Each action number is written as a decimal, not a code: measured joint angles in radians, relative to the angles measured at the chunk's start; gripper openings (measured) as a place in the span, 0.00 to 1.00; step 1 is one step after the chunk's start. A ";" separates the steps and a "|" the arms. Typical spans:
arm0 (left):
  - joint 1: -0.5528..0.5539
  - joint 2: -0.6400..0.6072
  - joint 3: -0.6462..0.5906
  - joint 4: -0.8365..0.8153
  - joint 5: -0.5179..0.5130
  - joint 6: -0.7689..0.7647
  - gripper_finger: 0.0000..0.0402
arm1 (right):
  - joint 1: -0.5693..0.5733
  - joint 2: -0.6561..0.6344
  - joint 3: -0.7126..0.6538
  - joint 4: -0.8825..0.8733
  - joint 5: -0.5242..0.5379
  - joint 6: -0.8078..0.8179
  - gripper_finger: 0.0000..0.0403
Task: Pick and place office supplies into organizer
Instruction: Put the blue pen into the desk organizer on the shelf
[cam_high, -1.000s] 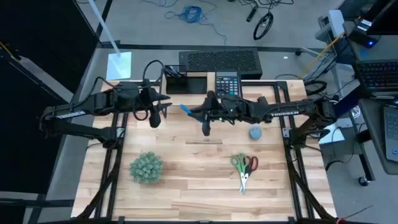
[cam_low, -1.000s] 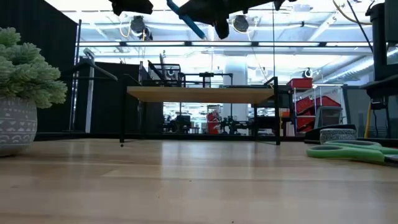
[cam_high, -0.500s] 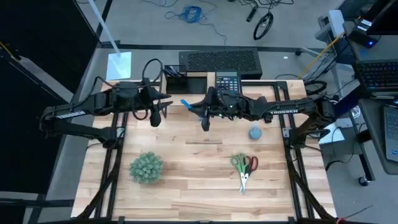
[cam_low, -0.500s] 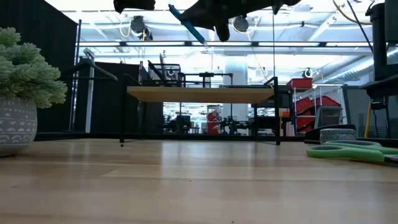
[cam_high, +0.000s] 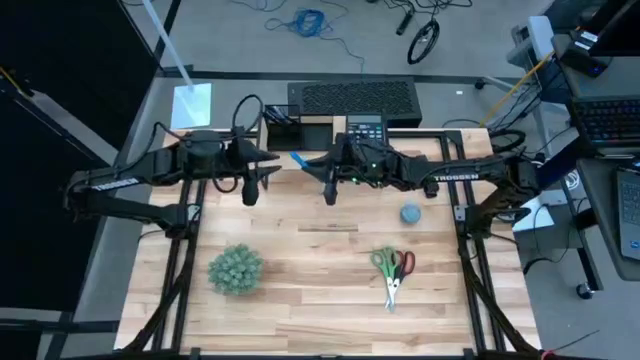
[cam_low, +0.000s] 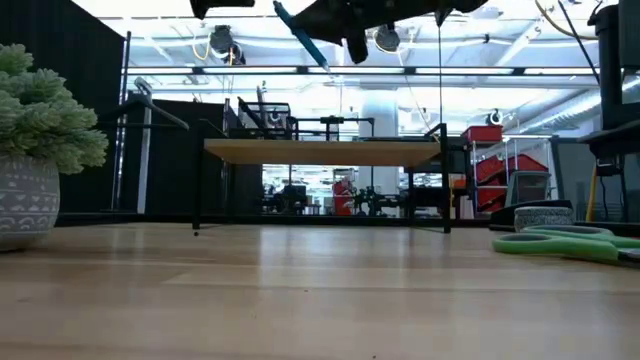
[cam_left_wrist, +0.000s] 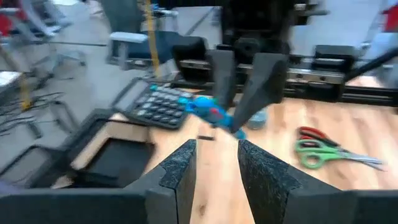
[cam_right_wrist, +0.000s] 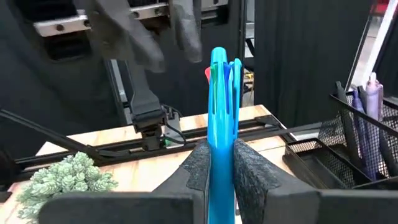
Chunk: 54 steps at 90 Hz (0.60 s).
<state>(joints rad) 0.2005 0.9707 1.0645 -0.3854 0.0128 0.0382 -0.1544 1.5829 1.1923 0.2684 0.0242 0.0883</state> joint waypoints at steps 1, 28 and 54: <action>0.000 0.000 0.000 0.004 0.002 -0.003 0.30 | 0.000 0.000 0.000 0.000 0.000 0.000 0.07; 0.001 -0.001 0.000 0.086 0.006 -0.032 0.54 | 0.000 -0.003 0.000 0.131 -0.044 -0.022 0.07; 0.001 0.042 0.000 0.225 0.031 -0.036 0.58 | 0.013 -0.005 0.000 0.252 -0.083 -0.040 0.07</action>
<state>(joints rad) 0.2016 1.0128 1.0645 -0.1605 0.0434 0.0026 -0.1411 1.5780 1.1919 0.5206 -0.0588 0.0481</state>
